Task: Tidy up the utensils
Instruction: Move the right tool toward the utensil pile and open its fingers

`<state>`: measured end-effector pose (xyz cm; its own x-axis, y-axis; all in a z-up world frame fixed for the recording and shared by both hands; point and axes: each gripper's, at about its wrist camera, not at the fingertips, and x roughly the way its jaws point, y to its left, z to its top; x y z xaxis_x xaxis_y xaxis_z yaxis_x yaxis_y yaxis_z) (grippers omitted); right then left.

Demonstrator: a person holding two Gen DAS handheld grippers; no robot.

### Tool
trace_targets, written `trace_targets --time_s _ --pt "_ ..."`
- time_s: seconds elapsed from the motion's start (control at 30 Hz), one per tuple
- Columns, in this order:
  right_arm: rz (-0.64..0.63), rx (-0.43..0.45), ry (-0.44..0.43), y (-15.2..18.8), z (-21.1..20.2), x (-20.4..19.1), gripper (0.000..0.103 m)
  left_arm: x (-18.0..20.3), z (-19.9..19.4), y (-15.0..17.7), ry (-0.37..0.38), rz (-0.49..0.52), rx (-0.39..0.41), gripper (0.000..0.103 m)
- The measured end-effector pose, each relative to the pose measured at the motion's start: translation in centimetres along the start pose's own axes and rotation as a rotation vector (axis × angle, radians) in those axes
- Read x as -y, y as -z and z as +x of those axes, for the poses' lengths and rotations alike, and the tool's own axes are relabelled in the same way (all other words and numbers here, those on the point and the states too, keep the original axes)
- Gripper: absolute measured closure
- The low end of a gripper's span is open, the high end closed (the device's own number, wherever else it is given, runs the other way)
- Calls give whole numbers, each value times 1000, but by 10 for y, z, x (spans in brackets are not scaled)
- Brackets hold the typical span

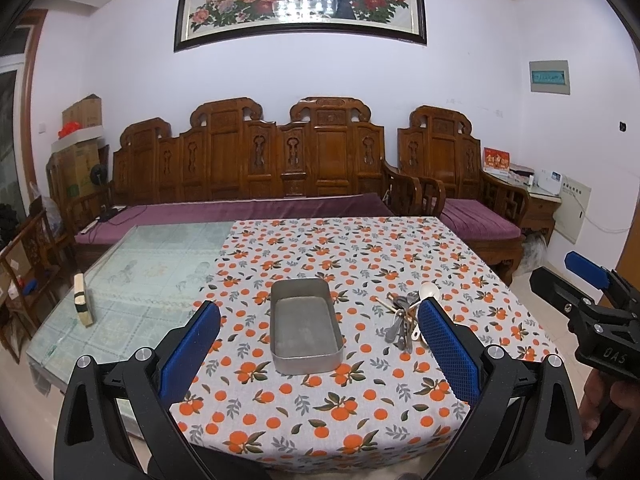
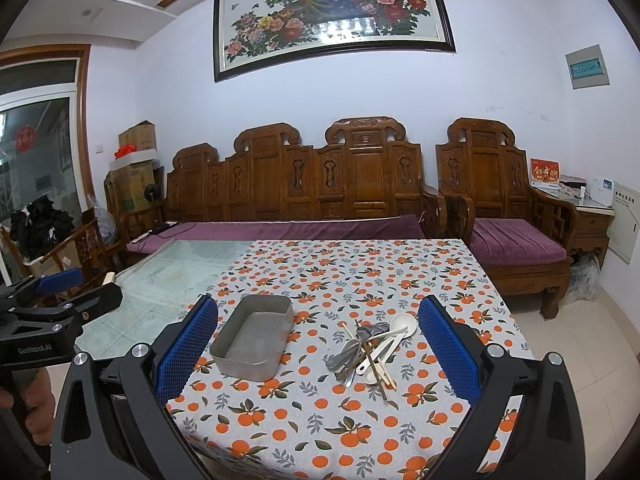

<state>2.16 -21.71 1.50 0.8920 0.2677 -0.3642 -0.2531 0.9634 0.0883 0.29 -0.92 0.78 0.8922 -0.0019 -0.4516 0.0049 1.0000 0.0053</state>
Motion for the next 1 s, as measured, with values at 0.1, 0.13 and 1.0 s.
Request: trace_targets --time_s 0.1,0.13,1.0 --pt "-1 -8 0 2 3 2 3 -3 8 3 8 -4 -15 8" --pt "0 -12 -2 4 8 6 3 -4 11 4 13 -4 -22 8" --pt "-48 -319 -39 49 170 89 49 7 137 30 114 53 -197 8"
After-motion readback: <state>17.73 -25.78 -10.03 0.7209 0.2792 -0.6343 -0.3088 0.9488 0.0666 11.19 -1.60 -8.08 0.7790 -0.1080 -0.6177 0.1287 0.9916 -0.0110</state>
